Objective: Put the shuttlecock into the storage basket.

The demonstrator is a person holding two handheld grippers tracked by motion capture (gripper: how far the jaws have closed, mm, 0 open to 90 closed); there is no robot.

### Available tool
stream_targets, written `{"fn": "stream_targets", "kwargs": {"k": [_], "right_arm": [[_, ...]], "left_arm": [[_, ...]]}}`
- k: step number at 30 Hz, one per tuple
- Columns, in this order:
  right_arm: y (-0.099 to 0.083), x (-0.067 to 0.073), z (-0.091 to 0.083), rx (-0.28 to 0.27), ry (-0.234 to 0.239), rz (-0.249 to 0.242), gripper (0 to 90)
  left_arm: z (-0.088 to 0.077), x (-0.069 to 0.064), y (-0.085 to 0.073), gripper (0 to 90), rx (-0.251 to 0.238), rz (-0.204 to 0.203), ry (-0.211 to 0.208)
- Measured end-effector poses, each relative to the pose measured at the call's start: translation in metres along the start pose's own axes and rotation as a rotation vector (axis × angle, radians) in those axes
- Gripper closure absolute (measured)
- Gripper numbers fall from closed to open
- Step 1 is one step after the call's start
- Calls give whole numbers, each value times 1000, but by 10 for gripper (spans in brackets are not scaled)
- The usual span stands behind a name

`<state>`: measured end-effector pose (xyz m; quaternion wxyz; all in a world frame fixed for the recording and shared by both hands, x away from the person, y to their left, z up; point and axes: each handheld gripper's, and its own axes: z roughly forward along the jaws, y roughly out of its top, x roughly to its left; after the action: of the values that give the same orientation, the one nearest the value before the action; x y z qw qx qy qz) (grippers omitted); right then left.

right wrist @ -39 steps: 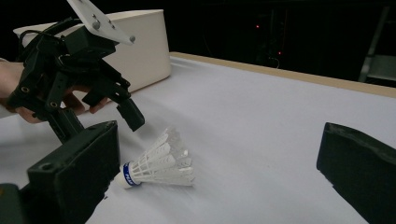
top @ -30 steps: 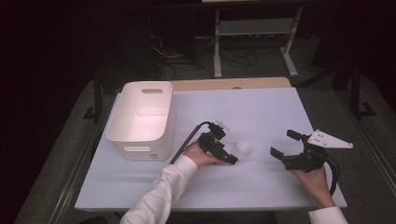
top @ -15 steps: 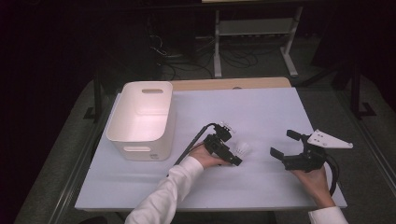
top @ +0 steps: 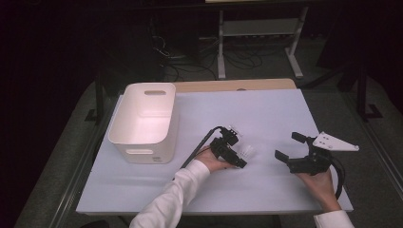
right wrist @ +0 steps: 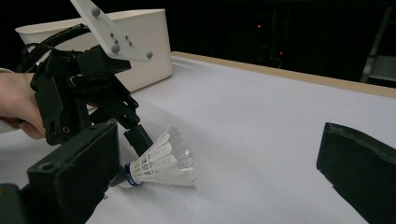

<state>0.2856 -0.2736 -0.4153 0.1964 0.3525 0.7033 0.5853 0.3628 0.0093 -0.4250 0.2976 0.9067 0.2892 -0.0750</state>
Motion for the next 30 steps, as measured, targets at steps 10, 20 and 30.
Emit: {"fn": "stream_targets", "kwargs": {"k": [10,20,30], "right_arm": [[0,0,0,1,-2,-7,0],[0,0,1,5,1,-1,0],[0,1,1,8,0,-7,0]], "left_arm": [[5,-2,0,454,27,14,23],[8,-4,0,602,14,13,39],[8,-7,1,649,14,41,65]]}}
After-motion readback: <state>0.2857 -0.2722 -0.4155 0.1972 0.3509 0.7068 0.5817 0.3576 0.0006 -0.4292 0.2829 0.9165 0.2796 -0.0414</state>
